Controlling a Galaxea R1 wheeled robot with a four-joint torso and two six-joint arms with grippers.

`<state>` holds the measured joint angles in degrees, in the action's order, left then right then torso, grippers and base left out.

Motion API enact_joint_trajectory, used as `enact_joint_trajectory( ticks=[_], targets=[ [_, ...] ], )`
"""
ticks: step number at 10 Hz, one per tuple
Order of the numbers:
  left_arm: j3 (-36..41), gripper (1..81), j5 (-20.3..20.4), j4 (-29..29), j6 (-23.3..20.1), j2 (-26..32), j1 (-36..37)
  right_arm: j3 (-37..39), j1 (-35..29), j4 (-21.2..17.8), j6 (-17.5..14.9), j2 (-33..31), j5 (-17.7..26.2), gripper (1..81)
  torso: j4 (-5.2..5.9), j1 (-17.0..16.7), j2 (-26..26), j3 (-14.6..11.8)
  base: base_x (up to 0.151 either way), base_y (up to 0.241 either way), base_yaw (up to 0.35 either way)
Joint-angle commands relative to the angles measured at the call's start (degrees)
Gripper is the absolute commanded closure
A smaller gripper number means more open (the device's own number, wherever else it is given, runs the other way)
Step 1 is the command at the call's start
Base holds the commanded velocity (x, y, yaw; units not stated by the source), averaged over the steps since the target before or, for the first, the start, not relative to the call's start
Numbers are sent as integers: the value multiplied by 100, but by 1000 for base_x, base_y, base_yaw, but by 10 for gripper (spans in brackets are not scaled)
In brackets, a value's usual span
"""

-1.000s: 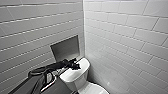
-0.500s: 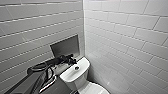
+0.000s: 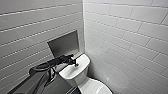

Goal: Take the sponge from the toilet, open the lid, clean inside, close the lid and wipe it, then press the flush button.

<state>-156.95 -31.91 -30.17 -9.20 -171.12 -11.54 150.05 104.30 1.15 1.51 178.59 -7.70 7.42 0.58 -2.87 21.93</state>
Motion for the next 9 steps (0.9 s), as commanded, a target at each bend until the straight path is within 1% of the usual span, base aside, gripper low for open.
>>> enact_joint_trajectory(
  ticks=[1,5,6,7,8,9],
  targets=[
    [-37,811,-166,-33,-38,25,1132,-118,254,88,-28,118,516,811,0,0,0,0,0,0,0],
    [-310,811,168,240,-38,-169,1088,-118,254,88,-28,127,507,811,0,2,0,2,0,0,0],
    [-310,811,186,240,-38,-213,1088,-118,254,88,-28,135,515,811,0,2,0,168,0,0,0],
    [-319,811,194,240,-38,-247,1088,-118,254,88,-28,144,516,811,0,0,0,219,0,0,0],
    [-318,811,247,240,-38,-283,1088,-118,254,88,-28,144,507,811,0,0,0,111,0,0,0],
    [-310,811,273,240,-38,-309,1088,-118,254,88,-28,153,516,811,0,2,2,166,0,0,0]
  ],
)
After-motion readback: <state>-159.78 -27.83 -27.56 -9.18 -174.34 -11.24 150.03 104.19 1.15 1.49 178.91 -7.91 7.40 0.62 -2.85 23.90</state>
